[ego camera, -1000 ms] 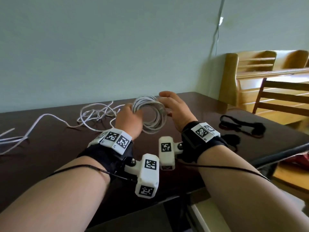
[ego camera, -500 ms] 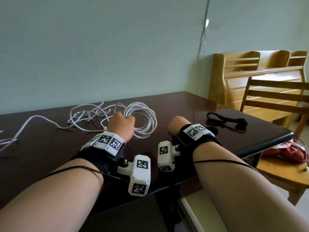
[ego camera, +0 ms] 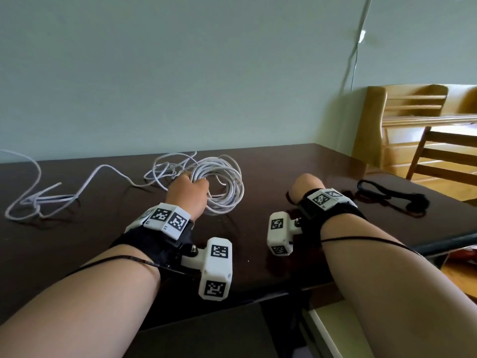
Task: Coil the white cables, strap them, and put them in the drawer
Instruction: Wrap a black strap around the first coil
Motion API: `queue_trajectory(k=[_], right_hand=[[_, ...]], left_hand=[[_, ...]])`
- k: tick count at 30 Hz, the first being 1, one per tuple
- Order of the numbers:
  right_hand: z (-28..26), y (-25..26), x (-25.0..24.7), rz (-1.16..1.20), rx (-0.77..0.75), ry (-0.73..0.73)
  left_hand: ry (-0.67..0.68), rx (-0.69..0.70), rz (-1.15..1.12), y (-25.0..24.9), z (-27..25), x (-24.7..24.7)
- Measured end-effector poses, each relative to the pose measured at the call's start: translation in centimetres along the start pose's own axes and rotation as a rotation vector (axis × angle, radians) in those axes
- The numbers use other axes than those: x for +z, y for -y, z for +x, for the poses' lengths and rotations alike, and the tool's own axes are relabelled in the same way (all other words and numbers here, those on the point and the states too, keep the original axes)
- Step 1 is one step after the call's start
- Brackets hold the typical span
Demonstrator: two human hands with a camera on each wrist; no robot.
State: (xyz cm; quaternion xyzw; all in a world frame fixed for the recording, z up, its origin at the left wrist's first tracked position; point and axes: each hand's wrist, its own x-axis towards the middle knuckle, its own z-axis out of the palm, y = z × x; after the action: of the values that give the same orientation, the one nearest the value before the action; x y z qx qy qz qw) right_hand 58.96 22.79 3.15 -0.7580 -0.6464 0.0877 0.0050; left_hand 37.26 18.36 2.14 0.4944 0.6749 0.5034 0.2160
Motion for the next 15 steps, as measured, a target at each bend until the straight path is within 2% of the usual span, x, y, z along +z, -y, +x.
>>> queue_trajectory(k=[4, 5, 6, 9, 12, 15], right_hand=[[-0.7, 4.5, -1.2, 0.127, -0.193, -0.193], [-1.2, 5.4, -1.7, 0.199, -0.225, -0.193], [-1.4, 6.2, -1.9, 0.258, -0.261, -0.178], [-2.6, 8.6, -2.3, 0.685, -0.361, -0.095], [-3.3, 11.1, -1.9, 1.056, -0.407, 0.035], [-3.3, 13.6, -1.0, 1.266, -0.446, 0.146]], left_hand=[[0.028, -0.178, -0.368, 1.1, 0.6, -1.4], [0.018, -0.213, -0.432, 1.5, 0.9, -1.8], [0.006, -0.234, -0.469, 1.9, 1.2, -2.0], [-0.043, -0.244, -0.537, 2.7, 1.7, -3.3], [-0.109, -0.342, -0.669, 3.7, 2.0, -5.2], [-0.197, -0.435, -0.885, 4.8, 2.6, -7.0]])
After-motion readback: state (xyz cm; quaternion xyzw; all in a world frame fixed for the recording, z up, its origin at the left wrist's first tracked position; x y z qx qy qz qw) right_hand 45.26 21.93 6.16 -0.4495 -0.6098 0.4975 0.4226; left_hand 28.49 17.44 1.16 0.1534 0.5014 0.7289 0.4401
